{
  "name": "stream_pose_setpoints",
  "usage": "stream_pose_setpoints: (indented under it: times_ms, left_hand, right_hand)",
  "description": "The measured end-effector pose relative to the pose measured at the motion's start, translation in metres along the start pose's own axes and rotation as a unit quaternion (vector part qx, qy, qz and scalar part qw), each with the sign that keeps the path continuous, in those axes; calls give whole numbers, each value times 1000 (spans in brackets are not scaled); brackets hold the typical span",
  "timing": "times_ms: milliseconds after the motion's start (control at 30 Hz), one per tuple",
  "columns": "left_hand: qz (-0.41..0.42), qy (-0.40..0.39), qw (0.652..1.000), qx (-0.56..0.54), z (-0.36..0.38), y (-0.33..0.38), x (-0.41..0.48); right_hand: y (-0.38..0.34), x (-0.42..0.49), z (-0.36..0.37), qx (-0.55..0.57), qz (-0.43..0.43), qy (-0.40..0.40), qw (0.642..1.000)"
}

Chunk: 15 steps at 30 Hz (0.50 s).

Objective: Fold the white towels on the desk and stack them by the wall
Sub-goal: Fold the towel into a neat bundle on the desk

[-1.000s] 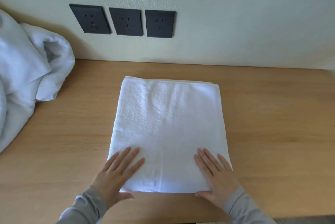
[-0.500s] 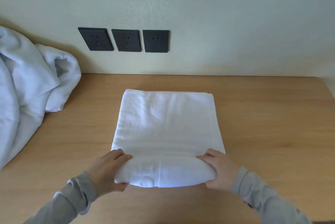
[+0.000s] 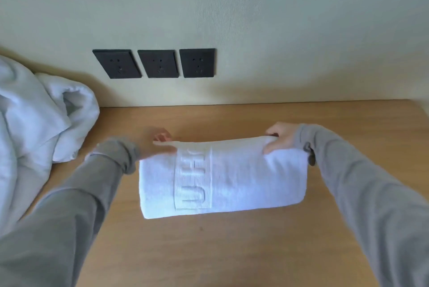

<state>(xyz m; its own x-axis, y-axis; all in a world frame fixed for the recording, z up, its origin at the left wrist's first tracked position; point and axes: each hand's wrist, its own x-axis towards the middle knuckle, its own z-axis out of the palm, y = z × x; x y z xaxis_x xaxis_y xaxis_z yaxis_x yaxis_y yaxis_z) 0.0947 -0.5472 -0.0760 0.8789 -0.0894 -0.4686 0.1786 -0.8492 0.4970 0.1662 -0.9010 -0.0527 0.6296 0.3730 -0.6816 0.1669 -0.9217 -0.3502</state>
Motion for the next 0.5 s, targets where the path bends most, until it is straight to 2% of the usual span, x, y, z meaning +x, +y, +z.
stream_pose_setpoints:
  times_ms: [100,167,233,300,400,500]
  left_hand:
    - [-78,90,993,24,36,-12,11]
    - [-164,148,973,-70,54,-19,8]
    - [-238,168,942,-164,62,-27,5]
    - [-257,165,932,-193,64,-34,4]
    - [-234,209,918,-243,63,-37,8]
    - [-234,228,905,-273,66,-38,20]
  right_hand:
    - [-1,30,8,-25,37,30,999]
    - [3,39,18,-11,35,51,998]
    - [8,42,25,11,16,78,997]
    - [11,42,25,23,-9,101,995]
    - [12,43,15,46,-52,131,989]
    - [12,51,10,46,-42,122,990]
